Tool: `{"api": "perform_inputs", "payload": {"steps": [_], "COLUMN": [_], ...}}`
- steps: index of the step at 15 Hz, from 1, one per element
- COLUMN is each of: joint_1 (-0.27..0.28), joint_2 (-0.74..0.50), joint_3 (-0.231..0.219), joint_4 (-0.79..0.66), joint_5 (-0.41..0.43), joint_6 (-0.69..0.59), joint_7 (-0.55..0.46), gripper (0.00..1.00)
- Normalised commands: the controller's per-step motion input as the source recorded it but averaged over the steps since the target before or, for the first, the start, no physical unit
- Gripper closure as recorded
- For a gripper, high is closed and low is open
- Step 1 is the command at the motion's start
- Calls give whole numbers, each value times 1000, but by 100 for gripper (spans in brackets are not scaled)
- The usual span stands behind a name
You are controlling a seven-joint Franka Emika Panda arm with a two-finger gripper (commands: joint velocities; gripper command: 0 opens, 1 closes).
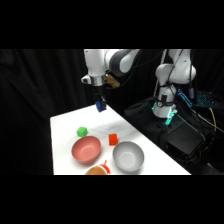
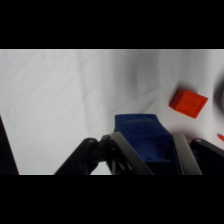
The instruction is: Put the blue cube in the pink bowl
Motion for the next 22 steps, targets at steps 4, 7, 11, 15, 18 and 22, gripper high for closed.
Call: {"api": "perform_inputs", "payload": {"steps": [4, 7, 11, 15, 18, 22], "joint_1": [32, 20, 15, 2, -22, -48], "joint_2": [164, 227, 285, 283, 272, 222], "joint_3": [100, 73, 64, 63, 51, 56], "joint_4": [447, 463, 466, 409, 327, 194], "joint_5": [216, 255, 242, 221, 188, 159], "joint_6": [-246, -128, -47, 101, 178, 227], "joint_7": [-191, -257, -252, -255, -245, -257], "gripper": [75, 75, 75, 75, 75, 75]}}
